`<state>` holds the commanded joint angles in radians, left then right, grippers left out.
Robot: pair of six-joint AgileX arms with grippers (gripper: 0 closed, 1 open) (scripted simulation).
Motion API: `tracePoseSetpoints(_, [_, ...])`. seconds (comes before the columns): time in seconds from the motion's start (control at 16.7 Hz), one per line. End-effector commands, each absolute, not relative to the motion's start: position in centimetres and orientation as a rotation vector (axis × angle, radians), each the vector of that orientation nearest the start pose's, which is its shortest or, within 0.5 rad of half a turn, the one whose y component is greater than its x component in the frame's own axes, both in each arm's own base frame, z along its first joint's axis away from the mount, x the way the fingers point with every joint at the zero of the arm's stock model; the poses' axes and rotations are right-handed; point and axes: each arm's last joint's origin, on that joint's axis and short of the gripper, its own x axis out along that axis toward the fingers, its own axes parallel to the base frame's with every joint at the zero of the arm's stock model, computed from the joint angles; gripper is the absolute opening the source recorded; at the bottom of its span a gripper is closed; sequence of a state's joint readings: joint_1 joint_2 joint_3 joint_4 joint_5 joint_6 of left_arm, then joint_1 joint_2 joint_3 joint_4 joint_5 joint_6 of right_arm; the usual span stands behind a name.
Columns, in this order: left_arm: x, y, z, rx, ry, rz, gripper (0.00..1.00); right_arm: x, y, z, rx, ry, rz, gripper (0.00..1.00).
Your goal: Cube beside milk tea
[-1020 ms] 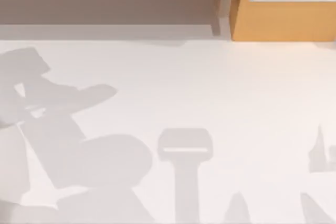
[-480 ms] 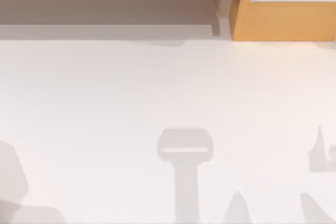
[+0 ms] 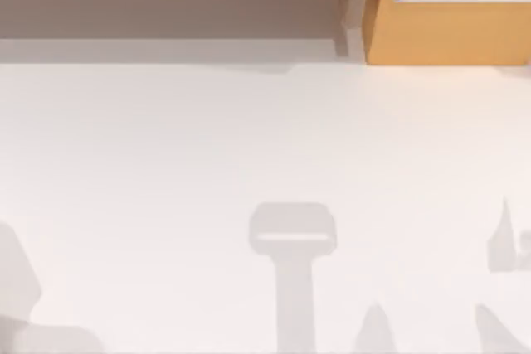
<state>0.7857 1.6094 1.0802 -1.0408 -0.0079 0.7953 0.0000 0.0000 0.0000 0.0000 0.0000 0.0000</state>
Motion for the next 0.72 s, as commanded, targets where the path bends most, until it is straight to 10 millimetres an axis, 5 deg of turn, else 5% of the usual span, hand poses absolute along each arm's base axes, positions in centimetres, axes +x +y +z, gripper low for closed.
tracePoseSetpoints(0.72, [19.47, 20.38, 19.65, 0.034, 1.554, 0.038, 0.00, 10.57, -0.12, 16.00, 0.000, 0.000, 0.000, 1.00])
